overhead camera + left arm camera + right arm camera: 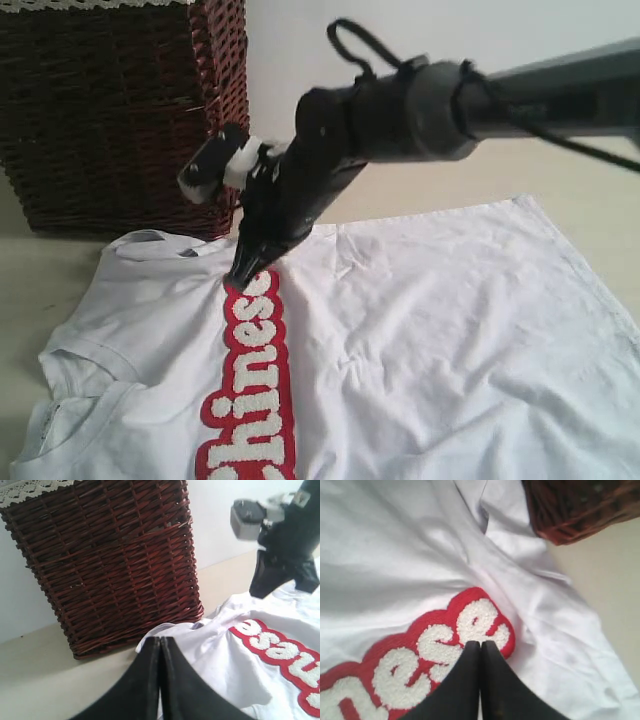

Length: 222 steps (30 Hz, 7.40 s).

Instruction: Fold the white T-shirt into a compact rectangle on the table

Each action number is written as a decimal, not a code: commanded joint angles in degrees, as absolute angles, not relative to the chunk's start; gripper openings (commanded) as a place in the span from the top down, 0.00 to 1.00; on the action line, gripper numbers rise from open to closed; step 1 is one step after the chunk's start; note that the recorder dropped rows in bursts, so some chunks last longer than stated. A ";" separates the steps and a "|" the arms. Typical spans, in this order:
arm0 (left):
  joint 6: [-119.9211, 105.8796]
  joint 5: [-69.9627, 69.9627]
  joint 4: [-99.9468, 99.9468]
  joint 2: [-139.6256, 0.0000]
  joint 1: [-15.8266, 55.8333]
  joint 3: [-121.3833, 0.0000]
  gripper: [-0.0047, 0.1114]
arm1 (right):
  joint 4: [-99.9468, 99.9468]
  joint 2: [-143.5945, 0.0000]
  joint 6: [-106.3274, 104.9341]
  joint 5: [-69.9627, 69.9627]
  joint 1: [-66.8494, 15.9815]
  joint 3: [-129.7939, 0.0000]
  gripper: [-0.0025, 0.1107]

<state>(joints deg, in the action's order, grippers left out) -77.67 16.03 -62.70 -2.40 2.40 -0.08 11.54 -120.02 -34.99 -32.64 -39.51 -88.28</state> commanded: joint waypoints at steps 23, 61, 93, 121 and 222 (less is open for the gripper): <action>-77.73 16.03 -62.62 -1.97 2.50 0.00 0.96 | 6.93 -129.58 -32.93 -35.19 -5.91 -83.19 0.98; -77.73 16.03 -62.62 -1.97 2.50 0.00 0.96 | 24.31 -115.92 -43.57 -36.57 1.57 -79.31 0.98; -77.73 16.16 -62.62 -1.97 2.50 0.00 0.96 | 95.04 -133.57 -120.74 -38.21 -20.95 -80.01 0.63; -77.73 16.16 -62.62 -1.97 2.50 0.00 0.96 | 68.14 -132.37 -95.79 -42.71 -20.95 -81.04 0.93; -77.73 16.16 -62.62 -1.97 2.50 0.00 0.96 | 72.89 -132.49 -92.28 1.62 -30.62 -85.58 0.98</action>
